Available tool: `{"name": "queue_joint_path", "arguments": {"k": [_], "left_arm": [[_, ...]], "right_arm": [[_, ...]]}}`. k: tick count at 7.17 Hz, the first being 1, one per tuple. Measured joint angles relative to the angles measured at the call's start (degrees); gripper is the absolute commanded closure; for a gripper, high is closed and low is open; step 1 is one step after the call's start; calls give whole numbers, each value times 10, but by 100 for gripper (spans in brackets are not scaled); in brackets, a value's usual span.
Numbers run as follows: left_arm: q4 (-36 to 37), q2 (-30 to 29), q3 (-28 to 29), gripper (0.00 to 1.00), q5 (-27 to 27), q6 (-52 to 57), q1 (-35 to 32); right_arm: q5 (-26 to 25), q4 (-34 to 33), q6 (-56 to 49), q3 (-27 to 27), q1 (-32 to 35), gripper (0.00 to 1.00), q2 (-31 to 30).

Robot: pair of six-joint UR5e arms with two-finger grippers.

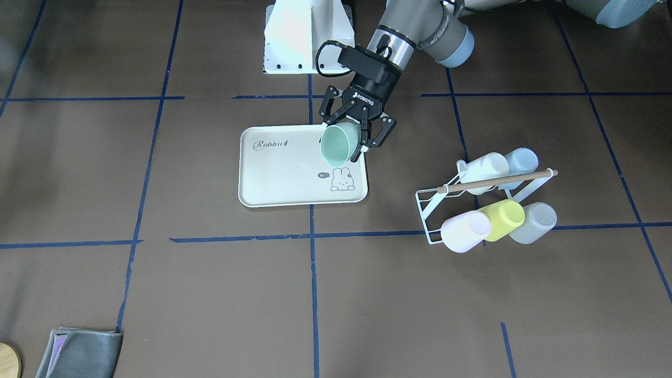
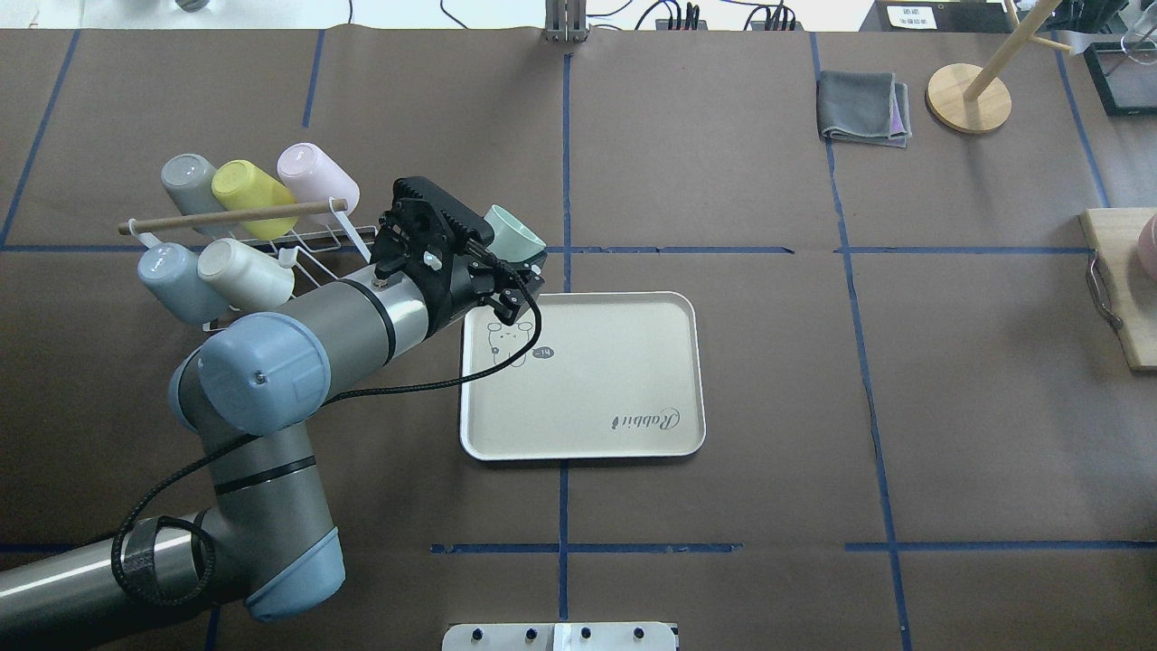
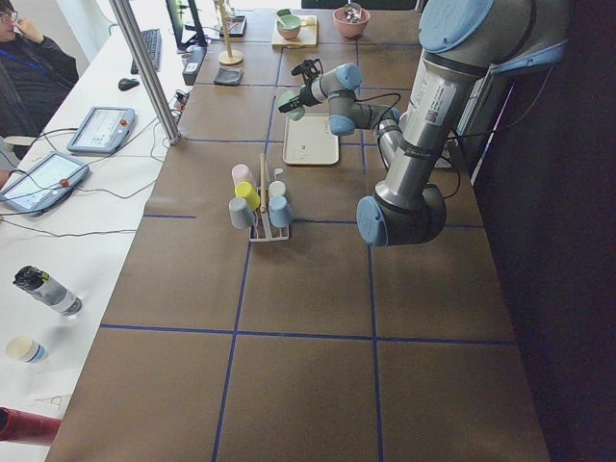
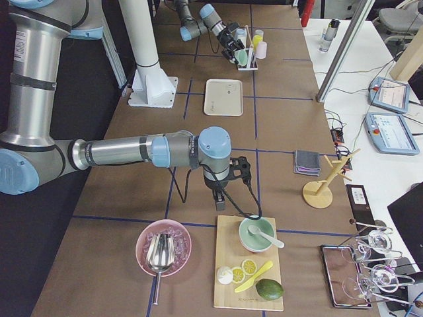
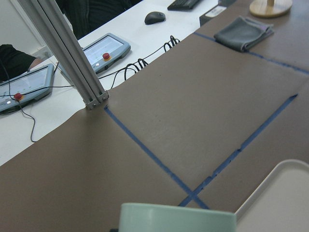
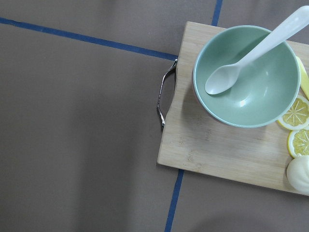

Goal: Pick up and place green cup on tray

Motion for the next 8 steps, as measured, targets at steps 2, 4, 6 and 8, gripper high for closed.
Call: {"name": "queue_joint_path", "arguments": {"k": [2,4,6,8], "left_arm": [[-98,-2,77,26,-32,39,3],[-139,-18,126,26,-38,73,21],[-200,-24,162,20,-38,78,39],[-215,-25,176,20,-37,86,47]], "right_arm": [[0,0,0,0,0,0,0],[0,2,0,0,0,0,0],[0,9,1,-2,0,0,-2],[0,10,2,-2,0,0,-3]]}}
